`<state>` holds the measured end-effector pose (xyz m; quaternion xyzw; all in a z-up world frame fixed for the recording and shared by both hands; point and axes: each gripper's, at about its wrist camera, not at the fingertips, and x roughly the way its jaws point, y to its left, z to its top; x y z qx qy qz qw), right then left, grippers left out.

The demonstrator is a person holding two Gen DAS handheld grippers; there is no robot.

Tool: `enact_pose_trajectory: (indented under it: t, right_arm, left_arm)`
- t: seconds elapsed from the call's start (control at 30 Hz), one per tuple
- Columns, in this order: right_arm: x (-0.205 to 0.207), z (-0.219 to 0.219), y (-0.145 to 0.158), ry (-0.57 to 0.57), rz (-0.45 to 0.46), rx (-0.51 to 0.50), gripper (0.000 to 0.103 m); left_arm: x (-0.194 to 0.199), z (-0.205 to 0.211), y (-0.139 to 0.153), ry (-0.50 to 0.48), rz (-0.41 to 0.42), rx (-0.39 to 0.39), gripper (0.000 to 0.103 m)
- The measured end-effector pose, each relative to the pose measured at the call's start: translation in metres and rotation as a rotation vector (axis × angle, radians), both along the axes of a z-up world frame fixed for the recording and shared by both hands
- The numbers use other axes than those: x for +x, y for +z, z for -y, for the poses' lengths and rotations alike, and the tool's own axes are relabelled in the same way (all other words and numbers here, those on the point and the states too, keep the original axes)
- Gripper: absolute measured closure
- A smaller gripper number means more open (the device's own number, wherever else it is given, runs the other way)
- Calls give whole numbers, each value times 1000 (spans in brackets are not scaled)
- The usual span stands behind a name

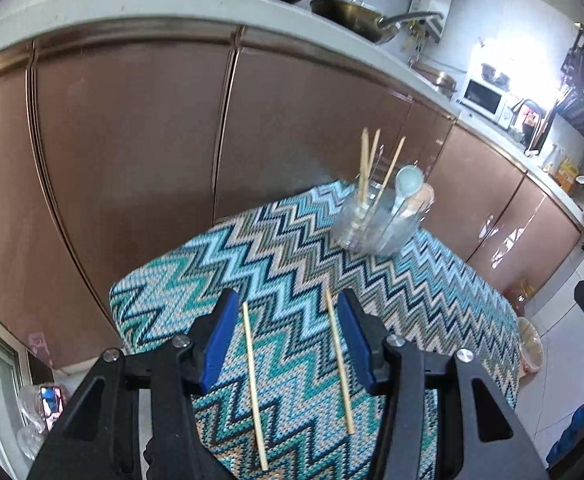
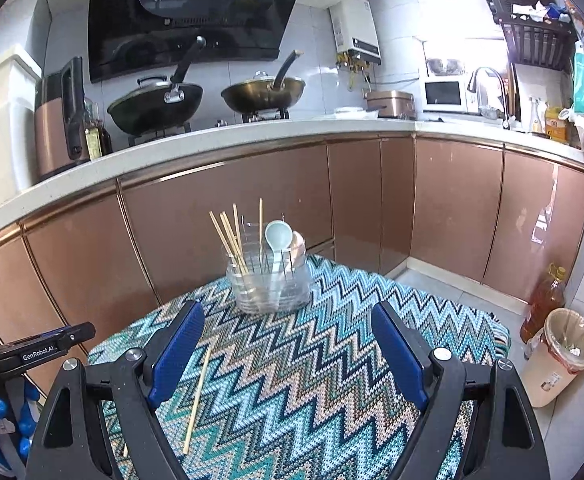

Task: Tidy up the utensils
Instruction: 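Grasp the last wooden chopstick with each tool from the cloth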

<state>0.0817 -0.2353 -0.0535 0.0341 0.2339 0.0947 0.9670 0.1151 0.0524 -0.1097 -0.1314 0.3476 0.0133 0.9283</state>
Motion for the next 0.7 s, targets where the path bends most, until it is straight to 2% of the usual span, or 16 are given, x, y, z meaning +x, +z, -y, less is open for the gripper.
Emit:
enact_pose_trajectory:
  t: [0.4, 0.7]
  right_arm:
    - [25, -13, -27, 46, -108, -24, 19]
    - [58, -44, -55, 162, -244, -64, 19]
  left_arm:
    - [21, -21, -30, 22, -97, -32, 54]
    - [44, -28, -59, 0, -211, -74, 54]
